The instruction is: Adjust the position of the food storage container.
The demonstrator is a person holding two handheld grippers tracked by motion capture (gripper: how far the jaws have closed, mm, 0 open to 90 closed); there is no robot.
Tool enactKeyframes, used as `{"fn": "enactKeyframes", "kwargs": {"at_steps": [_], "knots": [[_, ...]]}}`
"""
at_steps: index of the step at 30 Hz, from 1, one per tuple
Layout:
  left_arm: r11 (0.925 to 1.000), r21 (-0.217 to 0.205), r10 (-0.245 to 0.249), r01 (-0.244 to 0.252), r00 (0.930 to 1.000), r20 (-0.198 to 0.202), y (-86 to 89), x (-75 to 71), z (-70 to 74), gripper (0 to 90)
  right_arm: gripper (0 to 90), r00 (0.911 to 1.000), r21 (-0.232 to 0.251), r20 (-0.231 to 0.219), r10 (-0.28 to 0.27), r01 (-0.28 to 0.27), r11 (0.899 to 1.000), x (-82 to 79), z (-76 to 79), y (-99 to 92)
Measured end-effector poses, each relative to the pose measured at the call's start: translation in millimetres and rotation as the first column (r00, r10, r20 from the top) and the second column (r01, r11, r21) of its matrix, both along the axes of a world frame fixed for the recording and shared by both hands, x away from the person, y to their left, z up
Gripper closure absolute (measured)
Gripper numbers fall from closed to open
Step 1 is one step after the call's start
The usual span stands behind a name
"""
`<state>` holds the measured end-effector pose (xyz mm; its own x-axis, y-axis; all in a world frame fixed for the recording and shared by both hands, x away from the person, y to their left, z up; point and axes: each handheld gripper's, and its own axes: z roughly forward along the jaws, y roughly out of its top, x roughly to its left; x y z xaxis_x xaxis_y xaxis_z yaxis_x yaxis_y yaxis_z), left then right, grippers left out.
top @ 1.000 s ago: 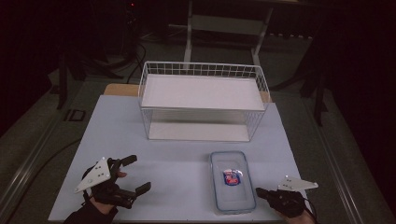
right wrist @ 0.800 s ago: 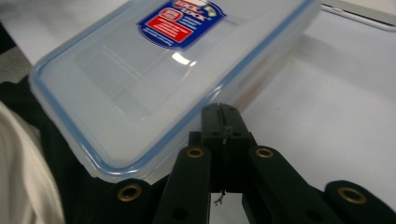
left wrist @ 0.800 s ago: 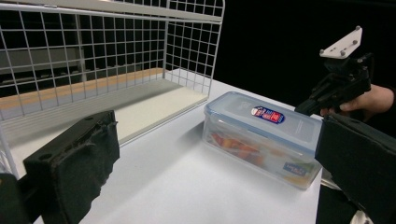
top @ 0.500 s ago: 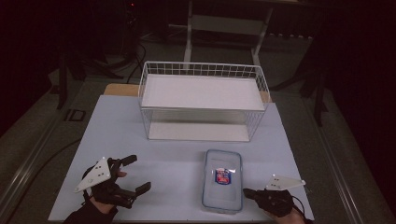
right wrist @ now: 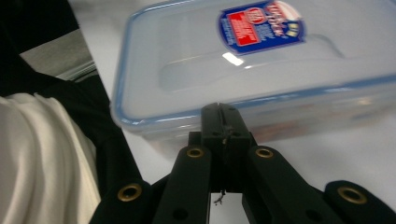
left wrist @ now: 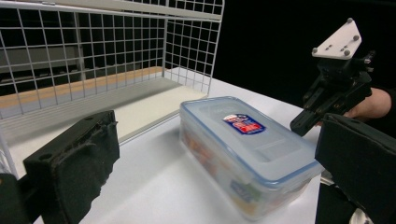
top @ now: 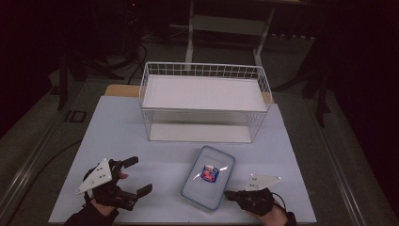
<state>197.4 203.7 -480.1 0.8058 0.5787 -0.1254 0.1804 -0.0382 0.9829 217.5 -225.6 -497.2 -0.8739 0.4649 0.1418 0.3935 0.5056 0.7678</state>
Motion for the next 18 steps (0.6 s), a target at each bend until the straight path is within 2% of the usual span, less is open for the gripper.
{"fn": "enactKeyframes", "kwargs": {"at_steps": [3,7,8,11,15,16,18], "knots": [[1.0,-0.001,-0.001,0.001,1.0,-0.002,0.3,0.1,-0.1,0.0,90.0,0.9994,0.003,-0.01,0.033,-0.033,0.999,0.7,-0.9,13.3],[1.0,-0.001,0.001,-0.001,1.0,0.0,0.9,-0.1,0.0,0.0,90.0,0.9991,0.009,-0.016,0.039,-0.039,0.999,1.9,-1.5,16.4],[1.0,0.0,0.004,-0.004,1.0,0.002,1.6,-0.2,0.0,0.0,90.0,0.999,-0.014,-0.012,0.042,-0.043,0.999,0.9,-3.6,14.6],[1.0,-0.001,0.006,-0.006,1.0,0.0,1.7,0.2,-0.2,0.0,90.0,0.9994,-0.032,-0.023,0.026,-0.027,0.999,1.8,-9.0,11.9],[1.0,0.003,0.003,-0.003,1.0,0.001,0.6,0.3,-0.2,0.0,90.0,0.999,-0.021,-0.029,0.033,-0.033,0.999,3.7,-11.1,13.8],[1.0,0.001,0.002,-0.002,1.0,0.002,0.7,-0.1,-0.1,0.0,90.0,0.9988,-0.058,-0.026,0.041,-0.042,0.997,4.0,-14.3,19.1],[1.0,0.004,0.004,-0.004,1.0,0.004,0.9,-0.2,0.0,0.0,90.0,0.9976,-0.06,-0.04,0.056,-0.058,0.996,3.4,-16.4,22.0]]}}
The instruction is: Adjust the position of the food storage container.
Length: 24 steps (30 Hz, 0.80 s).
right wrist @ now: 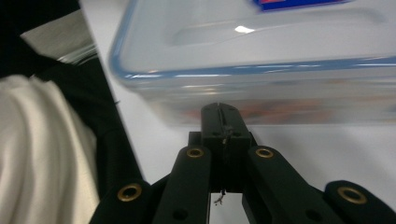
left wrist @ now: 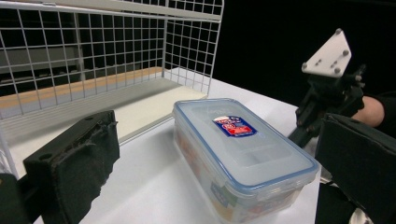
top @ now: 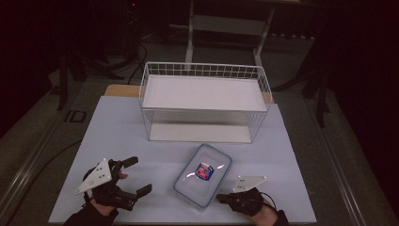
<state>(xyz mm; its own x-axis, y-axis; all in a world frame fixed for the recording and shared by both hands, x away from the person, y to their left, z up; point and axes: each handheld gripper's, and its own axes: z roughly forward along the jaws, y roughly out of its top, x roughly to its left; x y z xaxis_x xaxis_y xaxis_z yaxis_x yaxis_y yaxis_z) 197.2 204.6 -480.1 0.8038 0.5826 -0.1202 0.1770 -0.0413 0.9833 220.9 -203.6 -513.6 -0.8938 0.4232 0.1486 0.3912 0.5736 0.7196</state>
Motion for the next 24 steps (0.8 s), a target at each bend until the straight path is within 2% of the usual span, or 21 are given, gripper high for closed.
{"fn": "enactKeyframes", "kwargs": {"at_steps": [2,11,24], "knots": [[1.0,-0.004,0.003,-0.003,1.0,-0.005,0.8,0.7,-0.5,0.0,90.0,0.9998,-0.023,0.014,0.017,-0.016,1.0,-0.9,-2.1,7.2],[1.0,0.0,-0.003,0.003,1.0,-0.002,-0.1,0.0,-0.2,0.0,90.0,0.9993,-0.003,0.018,0.034,-0.034,0.999,5.7,-5.9,28.8],[1.0,0.0,-0.004,0.004,1.0,-0.004,0.8,-0.1,-0.3,0.0,90.0,0.9947,-0.012,0.057,0.085,-0.085,0.996,14.4,-6.4,74.7]]}}
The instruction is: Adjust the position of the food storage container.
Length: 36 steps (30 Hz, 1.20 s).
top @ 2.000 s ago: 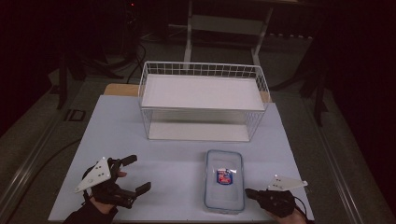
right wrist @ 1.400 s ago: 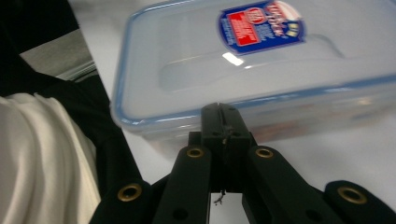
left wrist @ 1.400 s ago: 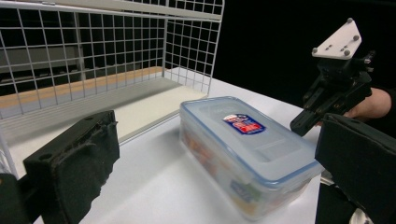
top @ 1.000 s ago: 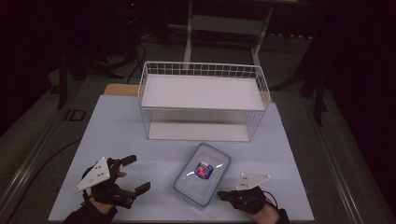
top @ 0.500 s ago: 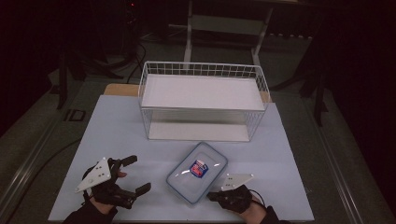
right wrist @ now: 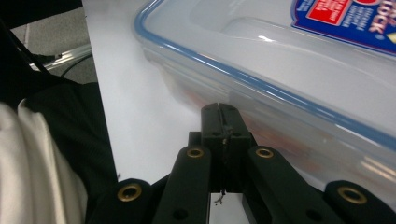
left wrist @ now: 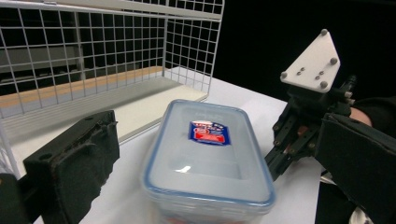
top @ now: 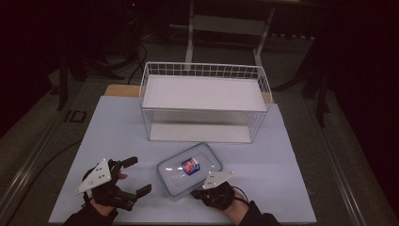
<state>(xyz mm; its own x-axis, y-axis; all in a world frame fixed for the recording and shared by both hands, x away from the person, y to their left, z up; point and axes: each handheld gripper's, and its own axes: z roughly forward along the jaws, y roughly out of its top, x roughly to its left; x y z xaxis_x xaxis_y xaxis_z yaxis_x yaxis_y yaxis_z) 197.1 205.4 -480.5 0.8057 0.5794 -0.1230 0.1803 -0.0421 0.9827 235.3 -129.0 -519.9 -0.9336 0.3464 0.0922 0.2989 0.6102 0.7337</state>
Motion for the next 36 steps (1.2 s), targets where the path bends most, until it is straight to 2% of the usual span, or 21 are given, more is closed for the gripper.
{"fn": "enactKeyframes", "kwargs": {"at_steps": [6,10,20,32,36], "knots": [[1.0,0.003,-0.003,0.003,1.0,0.0,-0.3,-0.2,-0.5,0.0,90.0,0.9997,0.007,-0.007,0.023,-0.023,1.0,3.8,-0.5,14.1],[1.0,0.004,0.0,0.0,1.0,-0.001,0.5,-0.2,-0.6,0.0,90.0,0.9987,0.017,0.002,0.052,-0.052,0.999,-1.0,0.4,24.1],[1.0,0.006,0.002,-0.002,1.0,-0.002,0.7,0.2,-1.1,0.0,90.0,0.9967,-0.006,0.017,0.08,-0.08,0.997,0.6,-2.2,43.2],[0.9999,0.01,0.007,-0.007,0.9999,-0.009,1.3,1.1,-1.9,0.0,90.0,0.9988,-0.002,0.036,0.035,-0.035,0.999,15.8,-2.9,67.4],[0.9999,0.013,0.01,-0.01,0.9999,-0.012,1.5,1.2,-1.9,0.0,90.0,0.9981,-0.005,0.057,0.023,-0.023,1.0,21.1,-2.8,74.9]]}}
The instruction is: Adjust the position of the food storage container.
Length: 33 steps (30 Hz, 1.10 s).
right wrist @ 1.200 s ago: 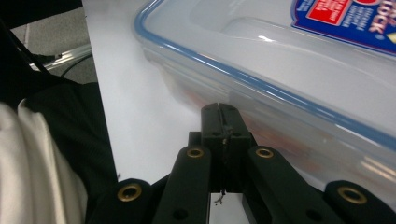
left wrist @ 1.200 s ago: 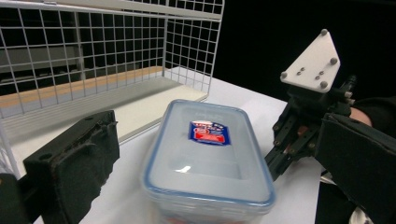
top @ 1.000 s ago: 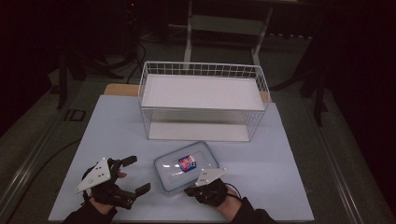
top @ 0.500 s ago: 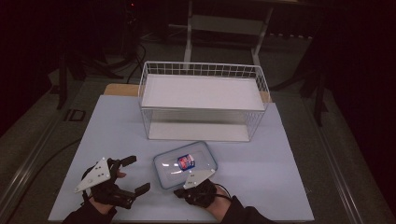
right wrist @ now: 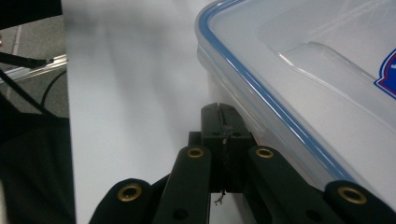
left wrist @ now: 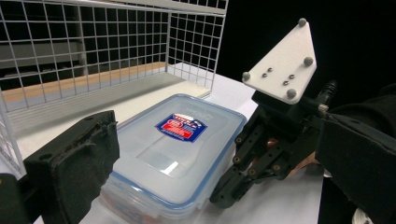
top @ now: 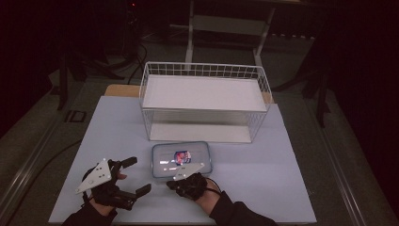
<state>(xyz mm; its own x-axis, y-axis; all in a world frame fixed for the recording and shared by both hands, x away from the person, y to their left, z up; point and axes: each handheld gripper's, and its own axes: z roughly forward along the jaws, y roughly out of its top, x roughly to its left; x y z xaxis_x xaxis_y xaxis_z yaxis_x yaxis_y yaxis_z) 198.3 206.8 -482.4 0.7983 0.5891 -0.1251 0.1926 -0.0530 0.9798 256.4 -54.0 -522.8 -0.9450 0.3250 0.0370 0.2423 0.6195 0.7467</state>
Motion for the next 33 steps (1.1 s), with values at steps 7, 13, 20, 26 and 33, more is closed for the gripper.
{"fn": "enactKeyframes", "kwargs": {"at_steps": [7,13,20,26,33], "knots": [[0.9999,0.014,-0.007,0.007,0.9994,-0.035,0.1,1.7,0.4,0.0,90.0,0.9999,0.014,0.012,-0.008,0.007,1.0,3.3,2.4,4.3],[0.9994,0.031,0.012,-0.011,0.9992,-0.038,0.4,1.9,2.0,0.0,89.8,0.9997,0.067,-0.009,0.022,-0.021,0.998,-2.8,13.9,0.2],[0.9948,0.102,0.008,-0.001,0.998,-0.062,4.5,8.1,6.8,5.7,72.2,0.9997,0.145,0.02,-0.017,0.014,0.989,-5.8,43.1,-32.6],[0.9927,0.12,0.0,0.015,0.9923,-0.124,13.0,20.9,7.2,14.2,43.8,0.9969,0.195,0.033,-0.072,0.064,0.979,-10.8,57.0,-61.9],[0.9784,0.206,0.05,-0.014,0.9842,-0.17,22.2,38.9,2.1,41.4,13.2,0.9935,0.275,0.014,-0.113,0.105,0.956,-8.6,67.4,-92.2]]}}
